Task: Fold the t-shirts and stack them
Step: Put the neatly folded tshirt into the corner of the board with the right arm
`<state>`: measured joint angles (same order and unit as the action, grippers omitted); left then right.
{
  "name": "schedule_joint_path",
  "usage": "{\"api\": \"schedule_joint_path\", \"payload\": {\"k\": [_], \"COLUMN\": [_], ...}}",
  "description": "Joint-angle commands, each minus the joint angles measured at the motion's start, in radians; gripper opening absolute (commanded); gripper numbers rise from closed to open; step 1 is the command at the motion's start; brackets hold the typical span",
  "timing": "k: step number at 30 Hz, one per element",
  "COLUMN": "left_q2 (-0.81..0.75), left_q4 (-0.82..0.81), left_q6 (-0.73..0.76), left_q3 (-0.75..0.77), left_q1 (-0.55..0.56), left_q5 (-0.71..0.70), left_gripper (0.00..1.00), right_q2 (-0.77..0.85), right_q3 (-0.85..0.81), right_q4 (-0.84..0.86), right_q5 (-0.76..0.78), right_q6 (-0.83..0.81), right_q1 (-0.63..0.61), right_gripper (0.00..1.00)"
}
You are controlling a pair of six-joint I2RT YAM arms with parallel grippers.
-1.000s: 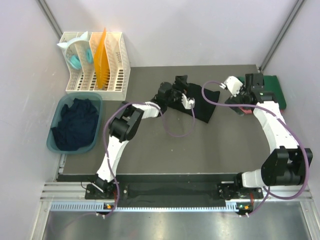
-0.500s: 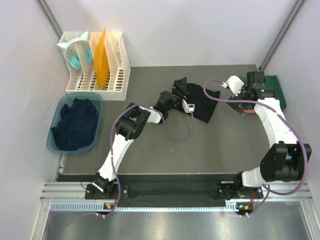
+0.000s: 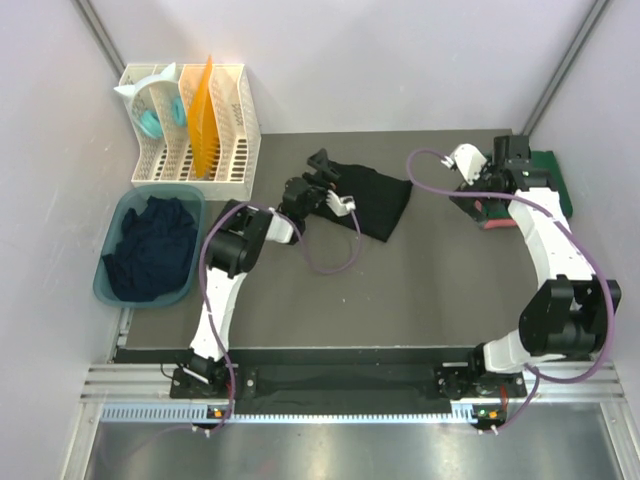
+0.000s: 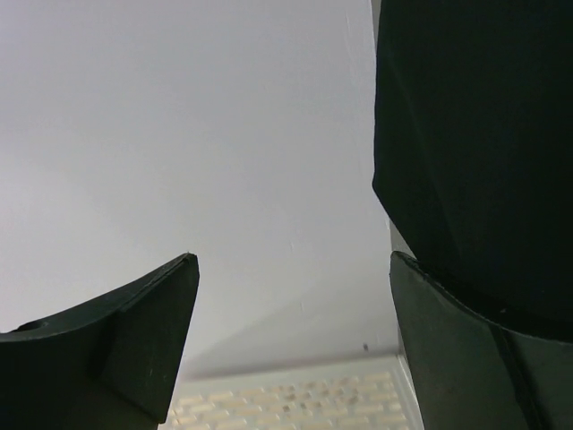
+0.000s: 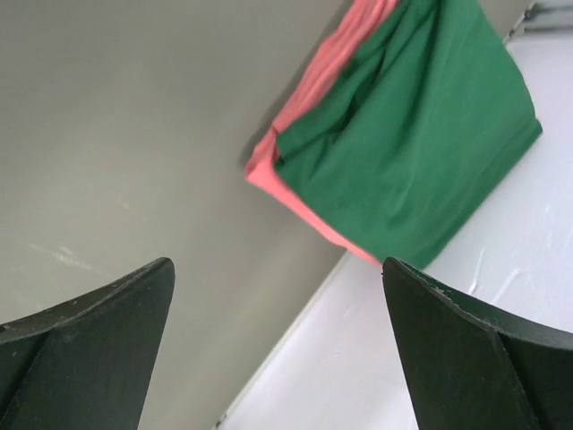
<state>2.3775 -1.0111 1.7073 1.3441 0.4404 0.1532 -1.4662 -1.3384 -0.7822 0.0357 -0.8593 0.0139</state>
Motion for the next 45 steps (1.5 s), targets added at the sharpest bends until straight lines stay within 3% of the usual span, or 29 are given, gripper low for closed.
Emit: {"api": "schedule_joint_path", "payload": {"k": [1, 4, 8, 14, 18, 21, 25, 31, 38, 45], "left_q2": [-0.089, -0.148, -0.253, -0.394, -0.469, -0.536, -0.604, -0.656, -0.730, -0.761], "left_q4": [0.128, 0.108, 0.149, 0.327, 0.439, 0.610, 0.723, 0.881, 0.963, 1.005], "left_q6": [-0.096, -0.205, -0.369, -0.577, -0.676, -0.802, -0.864, -0.991, -1.072, -1.109], "left_q3": [-0.023, -0.005, 0.038, 0.179, 0.224, 0.201, 0.112, 0.084, 0.046, 0.093], "left_q1": [-0.035, -0.016, 0.027, 0.050, -0.018, -0.138, -0.305, -0.422, -0.431, -0.430], "left_q5": [-0.144, -0.222, -0.291, -0.463, -0.639, -0.711, -0.719, -0.722, -0.682, -0.655], "left_gripper": [0.93, 0.93, 0.92, 0.90, 0.88, 0.86, 0.85, 0.82, 0.80, 0.79], "right_q2": [-0.037, -0.043, -0.062, -0.115, -0.184, -0.235, -0.296, -0.445, -0.646, -0.778], "right_q3": [-0.080, -0.073, -0.044, -0.007, -0.015, -0.025, -0.051, -0.132, -0.364, -0.363], "right_q4": [-0.025, -0.011, 0.032, 0.073, 0.104, 0.130, 0.152, 0.201, 0.233, 0.323], "right_q5": [-0.083, -0.111, -0.088, -0.057, -0.059, -0.057, -0.056, -0.039, 0.039, 0.153], "right_q6": [0.028, 0.031, 0.025, 0.023, 0.062, 0.091, 0.109, 0.100, 0.102, 0.063], "right_q1": [-0.002, -0.006, -0.100, -0.278, -0.420, -0.489, -0.566, -0.655, -0.695, -0.701], "right_gripper": [1.00, 1.00, 1.00, 1.00, 1.00, 1.00, 1.00, 1.00, 1.00, 1.00]}}
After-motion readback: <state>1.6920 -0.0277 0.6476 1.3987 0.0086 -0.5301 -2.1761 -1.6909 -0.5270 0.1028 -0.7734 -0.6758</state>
